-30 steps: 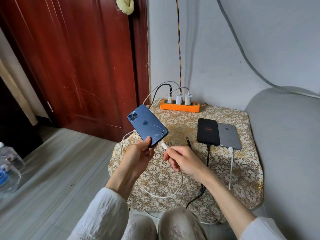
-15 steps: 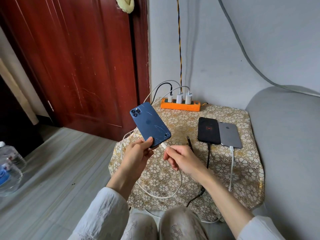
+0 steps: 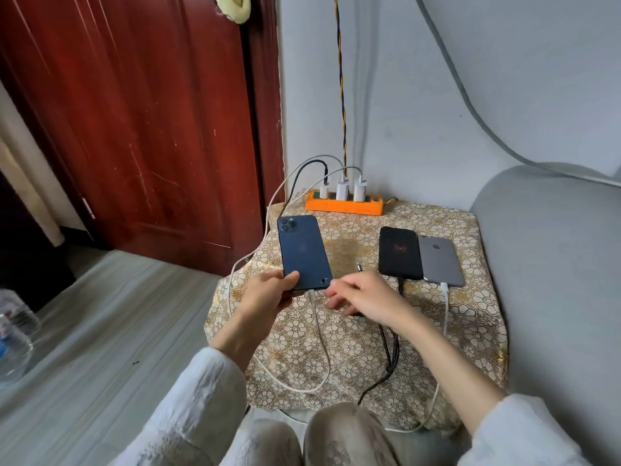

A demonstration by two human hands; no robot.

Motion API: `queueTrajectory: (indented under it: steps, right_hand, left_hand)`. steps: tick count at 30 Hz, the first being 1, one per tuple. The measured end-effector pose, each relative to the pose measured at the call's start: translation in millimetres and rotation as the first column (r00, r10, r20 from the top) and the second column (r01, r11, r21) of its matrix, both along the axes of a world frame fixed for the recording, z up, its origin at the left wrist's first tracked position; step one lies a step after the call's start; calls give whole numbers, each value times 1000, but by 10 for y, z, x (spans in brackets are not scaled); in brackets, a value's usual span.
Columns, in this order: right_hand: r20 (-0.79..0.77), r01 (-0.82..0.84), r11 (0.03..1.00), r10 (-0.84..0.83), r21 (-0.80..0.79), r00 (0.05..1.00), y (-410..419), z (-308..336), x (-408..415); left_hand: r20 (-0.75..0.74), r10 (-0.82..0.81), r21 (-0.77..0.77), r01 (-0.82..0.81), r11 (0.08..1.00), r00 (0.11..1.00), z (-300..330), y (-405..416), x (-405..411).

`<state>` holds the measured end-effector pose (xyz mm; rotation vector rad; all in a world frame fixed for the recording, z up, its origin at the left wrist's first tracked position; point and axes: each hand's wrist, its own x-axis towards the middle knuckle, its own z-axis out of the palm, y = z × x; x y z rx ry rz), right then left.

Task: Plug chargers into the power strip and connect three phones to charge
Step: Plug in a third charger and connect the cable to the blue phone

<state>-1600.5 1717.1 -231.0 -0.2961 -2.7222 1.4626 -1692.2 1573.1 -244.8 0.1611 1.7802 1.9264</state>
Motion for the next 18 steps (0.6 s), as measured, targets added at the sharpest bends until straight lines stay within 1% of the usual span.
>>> queueTrajectory:
  steps: [2, 4, 6, 7, 8, 9, 10, 12, 13, 15, 18]
  right_hand:
    - [-94, 141, 989, -145, -42, 985, 198, 18, -28]
    - [-184, 317, 949, -311, 1, 932, 434, 20, -52]
    - [-265, 480, 866, -435, 136, 860, 698, -17, -65]
    - [-297, 532, 818, -464, 218, 835, 820, -38, -63]
    - [-317, 549, 781, -462, 298, 828, 932, -62, -61]
    - [-300, 533, 758, -444, 377, 844, 1029, -91, -63]
    - [-244, 493, 740, -428, 457, 870, 1117, -132, -74]
    - [-66, 365, 720, -408, 591, 911, 1243, -219, -100]
    - [6, 306, 721, -395, 622, 919, 1251, -247, -108]
    - [44, 260, 722, -373, 642, 927, 1278, -268, -108]
    - [6, 279, 708, -371, 649, 929, 1322, -252, -106]
  left_hand:
    - [-32, -7, -114, 3, 993, 999, 14, 58, -114]
    - [-47, -9, -206, -1, 979, 999, 37, 127, -242]
    - [-61, -36, -271, 18, 962, 997, 56, 228, -352]
    - [-70, -49, -295, 26, 955, 996, 59, 293, -401]
    - [-81, -53, -313, 25, 950, 995, 60, 365, -438]
    - [-89, -51, -323, 19, 946, 995, 70, 438, -462]
    - [-94, -47, -325, 14, 946, 994, 77, 516, -485]
    - [-110, -72, -345, 30, 938, 991, 107, 687, -517]
    - [-127, -93, -366, 40, 930, 988, 128, 745, -526]
    - [-171, -140, -430, 54, 901, 975, 150, 892, -565]
    - [-304, -270, -597, 38, 801, 914, 141, 1041, -627]
